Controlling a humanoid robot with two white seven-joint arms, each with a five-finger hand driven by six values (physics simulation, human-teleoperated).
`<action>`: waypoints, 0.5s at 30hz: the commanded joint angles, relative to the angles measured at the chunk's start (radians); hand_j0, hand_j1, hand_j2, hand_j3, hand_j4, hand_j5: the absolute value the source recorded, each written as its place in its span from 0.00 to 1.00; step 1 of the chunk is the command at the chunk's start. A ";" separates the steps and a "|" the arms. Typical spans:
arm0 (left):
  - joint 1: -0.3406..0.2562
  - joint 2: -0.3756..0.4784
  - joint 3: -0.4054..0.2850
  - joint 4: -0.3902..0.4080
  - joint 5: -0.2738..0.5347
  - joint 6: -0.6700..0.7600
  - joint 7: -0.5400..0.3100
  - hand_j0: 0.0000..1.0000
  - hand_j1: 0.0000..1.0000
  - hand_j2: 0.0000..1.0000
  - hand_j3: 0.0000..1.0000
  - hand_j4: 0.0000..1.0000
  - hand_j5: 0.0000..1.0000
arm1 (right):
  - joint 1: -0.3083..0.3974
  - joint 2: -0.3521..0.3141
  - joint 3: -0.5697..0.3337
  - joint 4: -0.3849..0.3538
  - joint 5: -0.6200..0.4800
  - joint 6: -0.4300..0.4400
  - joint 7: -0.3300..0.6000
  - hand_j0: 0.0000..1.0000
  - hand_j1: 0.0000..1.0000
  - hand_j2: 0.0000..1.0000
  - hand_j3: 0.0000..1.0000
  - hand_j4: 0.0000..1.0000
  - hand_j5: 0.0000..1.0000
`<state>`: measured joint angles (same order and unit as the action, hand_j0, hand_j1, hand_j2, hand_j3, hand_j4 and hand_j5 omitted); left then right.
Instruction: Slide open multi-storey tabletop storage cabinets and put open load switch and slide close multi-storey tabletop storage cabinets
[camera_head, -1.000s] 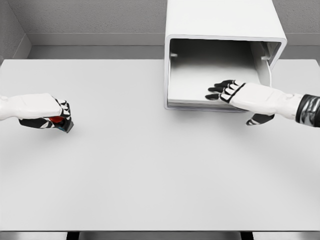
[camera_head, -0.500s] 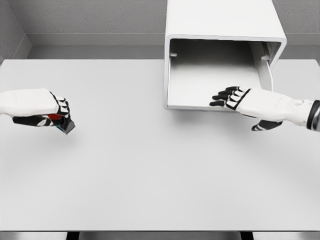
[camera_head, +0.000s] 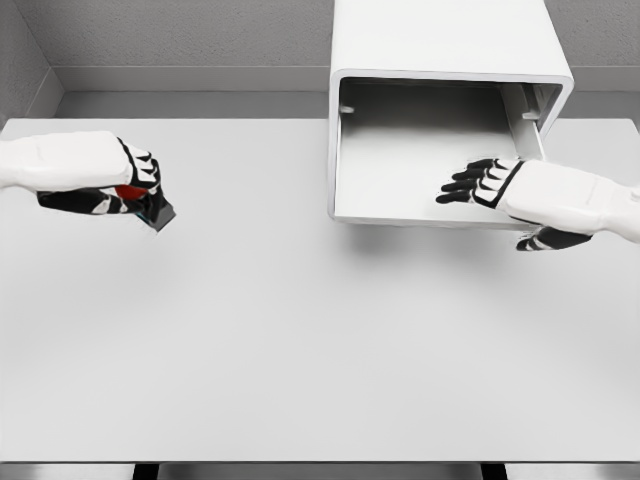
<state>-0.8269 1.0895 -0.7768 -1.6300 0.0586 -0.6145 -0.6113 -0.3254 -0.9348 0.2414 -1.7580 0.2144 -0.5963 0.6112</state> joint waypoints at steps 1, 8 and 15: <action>0.000 -0.014 0.001 -0.004 0.033 0.004 0.000 0.39 0.39 0.39 0.39 0.39 0.39 | 0.011 -0.038 -0.105 -0.001 -0.076 -0.015 0.000 1.00 1.00 1.00 1.00 1.00 1.00; -0.035 -0.114 -0.001 -0.024 0.049 0.004 0.000 0.39 0.39 0.39 0.39 0.39 0.39 | 0.138 -0.101 -0.319 -0.001 -0.181 -0.015 0.000 1.00 1.00 1.00 1.00 1.00 1.00; -0.101 -0.197 -0.006 -0.057 0.049 0.004 0.000 0.39 0.39 0.39 0.39 0.39 0.39 | 0.364 -0.102 -0.603 -0.001 -0.211 -0.015 0.000 1.00 1.00 1.00 1.00 1.00 1.00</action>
<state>-0.9311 0.9174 -0.7820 -1.6702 0.0993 -0.6147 -0.6115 0.0521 -1.0352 -0.2958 -1.7592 0.0175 -0.6141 0.6114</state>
